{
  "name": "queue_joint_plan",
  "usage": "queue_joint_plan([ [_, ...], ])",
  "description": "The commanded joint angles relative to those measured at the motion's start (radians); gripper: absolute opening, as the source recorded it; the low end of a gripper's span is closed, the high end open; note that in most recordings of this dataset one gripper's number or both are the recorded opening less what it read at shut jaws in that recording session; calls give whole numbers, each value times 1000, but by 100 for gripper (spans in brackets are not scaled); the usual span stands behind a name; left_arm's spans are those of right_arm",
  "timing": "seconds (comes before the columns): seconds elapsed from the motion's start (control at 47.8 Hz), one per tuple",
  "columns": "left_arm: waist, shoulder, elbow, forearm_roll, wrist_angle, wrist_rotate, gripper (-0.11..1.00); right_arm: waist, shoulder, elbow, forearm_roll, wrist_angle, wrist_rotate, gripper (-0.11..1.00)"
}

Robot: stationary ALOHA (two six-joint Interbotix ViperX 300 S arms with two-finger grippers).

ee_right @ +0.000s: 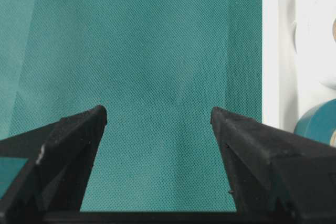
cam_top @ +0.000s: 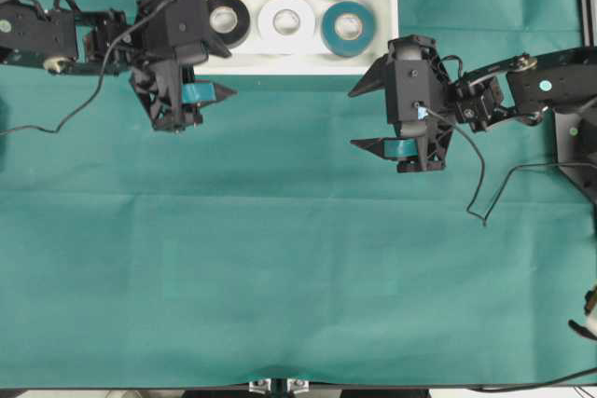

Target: Put the tape alternately from left to right into the white case.

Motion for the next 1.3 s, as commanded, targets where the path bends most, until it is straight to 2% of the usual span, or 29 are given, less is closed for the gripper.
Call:
queue_joint_plan([
  [0.0, -28, -25, -14, 2, -5, 2, 97, 2, -8, -15, 3, -6, -2, 87],
  [0.23, -86, -23, 2, 0, -3, 2, 97, 2, -8, -15, 2, -6, -2, 87],
  [0.544, -117, -23, 15, 0, -8, 2, 97, 2, -8, -15, 2, -6, -2, 87],
  [1.004, -120, -31, 28, 2, -8, 3, 97, 2, -12, -17, 2, 2, -2, 87],
  [1.276, -120, -81, 64, 2, -9, 2, 97, 2, -32, -11, 2, 3, 0, 87],
])
